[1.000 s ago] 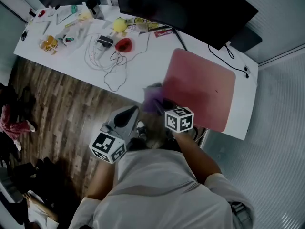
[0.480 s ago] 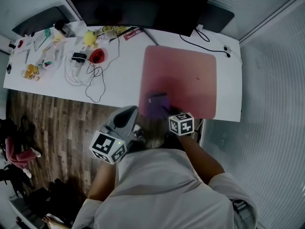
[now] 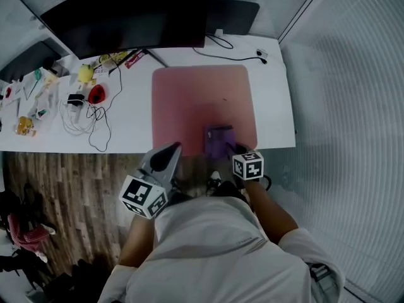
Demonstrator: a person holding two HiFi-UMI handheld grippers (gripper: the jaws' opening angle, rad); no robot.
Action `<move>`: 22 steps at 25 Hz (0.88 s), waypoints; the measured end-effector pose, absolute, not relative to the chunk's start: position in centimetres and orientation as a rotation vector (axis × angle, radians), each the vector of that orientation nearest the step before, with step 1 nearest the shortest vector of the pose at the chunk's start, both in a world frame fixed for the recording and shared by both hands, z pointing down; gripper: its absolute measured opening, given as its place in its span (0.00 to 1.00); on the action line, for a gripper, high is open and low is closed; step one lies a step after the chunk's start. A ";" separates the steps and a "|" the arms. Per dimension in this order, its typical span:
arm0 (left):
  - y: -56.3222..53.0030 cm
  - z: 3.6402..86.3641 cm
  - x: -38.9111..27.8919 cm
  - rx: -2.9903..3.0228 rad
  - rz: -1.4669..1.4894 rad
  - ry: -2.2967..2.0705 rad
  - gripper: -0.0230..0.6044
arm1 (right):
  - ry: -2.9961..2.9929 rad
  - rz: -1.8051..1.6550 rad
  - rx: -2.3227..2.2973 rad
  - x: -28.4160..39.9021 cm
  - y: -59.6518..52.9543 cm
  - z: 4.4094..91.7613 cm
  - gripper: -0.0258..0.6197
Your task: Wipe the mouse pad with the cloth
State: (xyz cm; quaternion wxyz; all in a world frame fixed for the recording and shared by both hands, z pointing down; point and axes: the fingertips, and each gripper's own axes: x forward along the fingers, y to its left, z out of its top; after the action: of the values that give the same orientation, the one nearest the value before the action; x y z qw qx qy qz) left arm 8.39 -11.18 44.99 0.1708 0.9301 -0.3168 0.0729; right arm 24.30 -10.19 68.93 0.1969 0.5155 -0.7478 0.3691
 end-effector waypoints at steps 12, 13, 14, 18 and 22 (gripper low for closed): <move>-9.8 44.9 17.5 2.697 0.205 -0.787 0.04 | -1.921 1.047 1.704 39.3 -6.6 69.4 0.12; -9.8 44.7 18.0 2.704 0.205 -0.781 0.04 | -1.917 1.037 1.719 40.1 -6.4 69.1 0.12; -9.8 44.5 18.4 2.713 0.204 -0.777 0.04 | -1.917 1.022 1.734 40.7 -6.3 68.7 0.12; -10.3 43.0 19.4 2.753 0.205 -0.787 0.04 | -1.962 0.926 1.782 42.0 -6.2 66.3 0.12; -11.5 40.8 18.9 2.808 0.178 -0.821 0.04 | -2.056 0.805 1.830 41.4 -7.1 62.3 0.11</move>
State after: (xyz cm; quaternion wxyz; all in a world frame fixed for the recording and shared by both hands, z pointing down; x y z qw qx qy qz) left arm 18.89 -11.49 40.78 0.1051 0.9527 -0.2787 0.0605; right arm 41.40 -7.11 62.32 0.1368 0.6321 -0.7102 0.2783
